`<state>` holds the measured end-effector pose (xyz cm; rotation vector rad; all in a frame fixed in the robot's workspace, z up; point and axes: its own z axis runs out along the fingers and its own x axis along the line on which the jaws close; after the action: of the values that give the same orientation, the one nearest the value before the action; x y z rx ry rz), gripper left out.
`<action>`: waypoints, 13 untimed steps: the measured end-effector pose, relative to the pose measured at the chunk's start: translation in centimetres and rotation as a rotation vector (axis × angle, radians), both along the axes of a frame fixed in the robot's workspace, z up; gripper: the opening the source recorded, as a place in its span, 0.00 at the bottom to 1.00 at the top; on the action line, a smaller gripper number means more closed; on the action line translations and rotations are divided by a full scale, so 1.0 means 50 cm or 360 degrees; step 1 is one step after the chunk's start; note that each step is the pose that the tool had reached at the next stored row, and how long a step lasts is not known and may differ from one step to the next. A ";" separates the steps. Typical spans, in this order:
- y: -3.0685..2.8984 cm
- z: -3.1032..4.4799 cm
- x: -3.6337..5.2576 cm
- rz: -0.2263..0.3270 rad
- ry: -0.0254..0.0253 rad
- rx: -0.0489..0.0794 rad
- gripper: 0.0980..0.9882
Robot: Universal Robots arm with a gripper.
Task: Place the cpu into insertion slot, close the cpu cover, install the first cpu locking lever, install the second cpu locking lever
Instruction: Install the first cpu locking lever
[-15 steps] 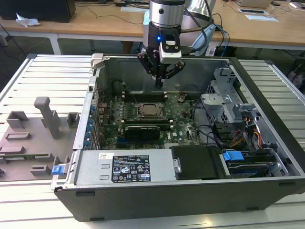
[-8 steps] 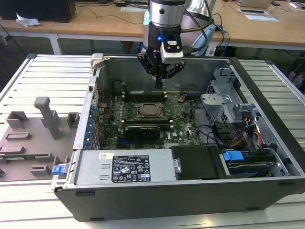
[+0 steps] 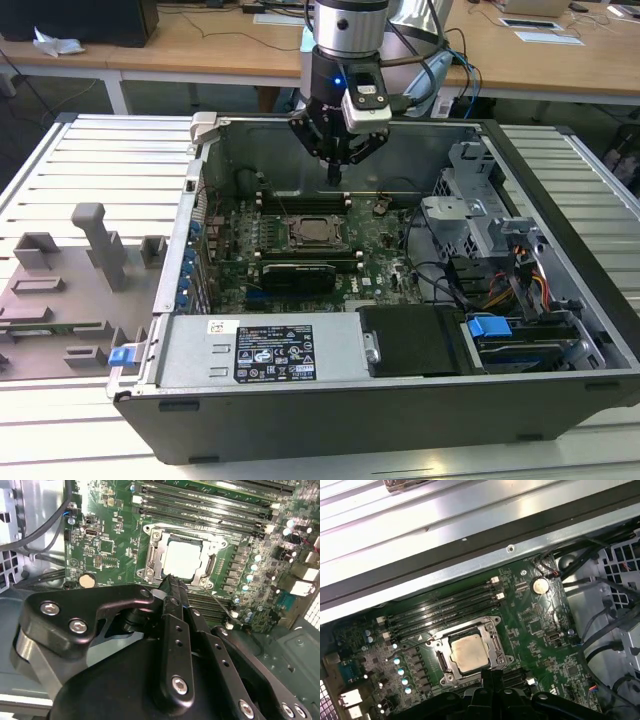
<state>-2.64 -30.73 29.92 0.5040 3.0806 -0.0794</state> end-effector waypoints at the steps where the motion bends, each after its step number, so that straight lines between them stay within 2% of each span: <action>1: 0.000 0.000 0.000 0.0026 0.00001 0.0015 0.01; 4: 0.000 0.000 0.000 0.0070 -0.00001 0.0058 0.01; 10: 0.000 0.000 0.000 0.0206 0.00024 0.0061 0.01; 13: 0.000 0.000 0.000 0.0305 0.00044 0.0061 0.01</action>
<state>-2.64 -30.73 29.92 0.2078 3.1197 -0.0178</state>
